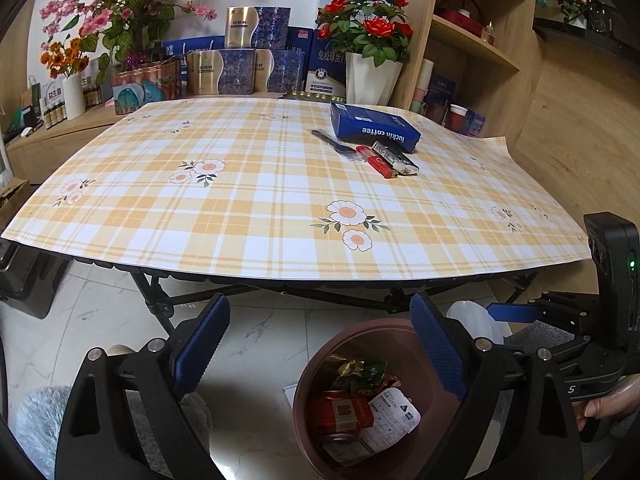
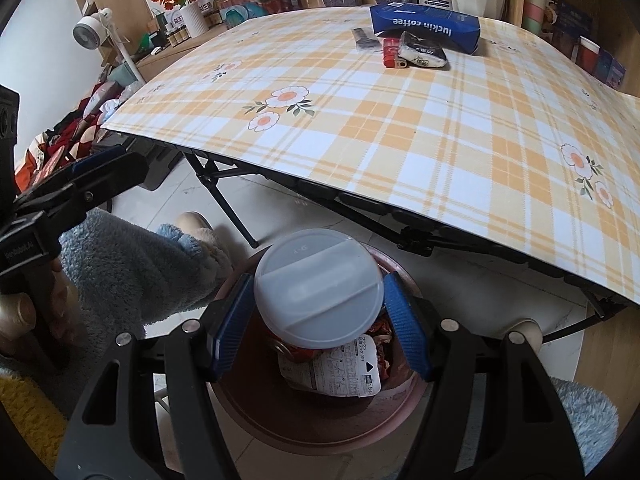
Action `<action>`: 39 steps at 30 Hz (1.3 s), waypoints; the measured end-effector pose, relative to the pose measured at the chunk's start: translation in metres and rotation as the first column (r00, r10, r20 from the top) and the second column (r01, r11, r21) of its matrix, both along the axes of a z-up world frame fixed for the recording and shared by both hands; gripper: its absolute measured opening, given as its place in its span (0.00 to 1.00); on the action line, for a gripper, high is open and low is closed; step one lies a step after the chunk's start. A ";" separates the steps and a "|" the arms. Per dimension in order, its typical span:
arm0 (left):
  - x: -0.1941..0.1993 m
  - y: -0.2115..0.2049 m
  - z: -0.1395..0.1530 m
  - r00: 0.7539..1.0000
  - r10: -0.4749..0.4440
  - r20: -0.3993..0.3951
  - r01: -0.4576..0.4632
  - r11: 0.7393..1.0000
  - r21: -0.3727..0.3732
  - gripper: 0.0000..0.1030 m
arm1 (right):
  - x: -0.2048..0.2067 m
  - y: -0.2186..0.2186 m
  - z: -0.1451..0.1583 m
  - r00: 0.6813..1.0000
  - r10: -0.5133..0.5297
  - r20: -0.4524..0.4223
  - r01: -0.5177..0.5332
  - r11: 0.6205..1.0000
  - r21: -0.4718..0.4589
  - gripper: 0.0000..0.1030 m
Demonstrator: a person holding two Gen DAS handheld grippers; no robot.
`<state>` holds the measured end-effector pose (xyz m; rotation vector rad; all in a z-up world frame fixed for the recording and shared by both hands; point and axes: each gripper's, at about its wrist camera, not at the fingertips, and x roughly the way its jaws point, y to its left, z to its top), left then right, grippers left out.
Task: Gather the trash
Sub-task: 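Lower the clear lid into the bin and open the right gripper, then move both grippers back toward the items on the table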
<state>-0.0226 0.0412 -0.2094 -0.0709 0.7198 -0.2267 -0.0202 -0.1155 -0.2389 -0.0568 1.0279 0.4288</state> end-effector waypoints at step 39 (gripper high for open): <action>0.095 0.012 0.041 0.995 0.053 -0.079 -0.057 0.997 -0.057 0.86 | 0.102 -0.061 0.067 0.974 -0.200 0.110 0.182 0.972 0.151 0.82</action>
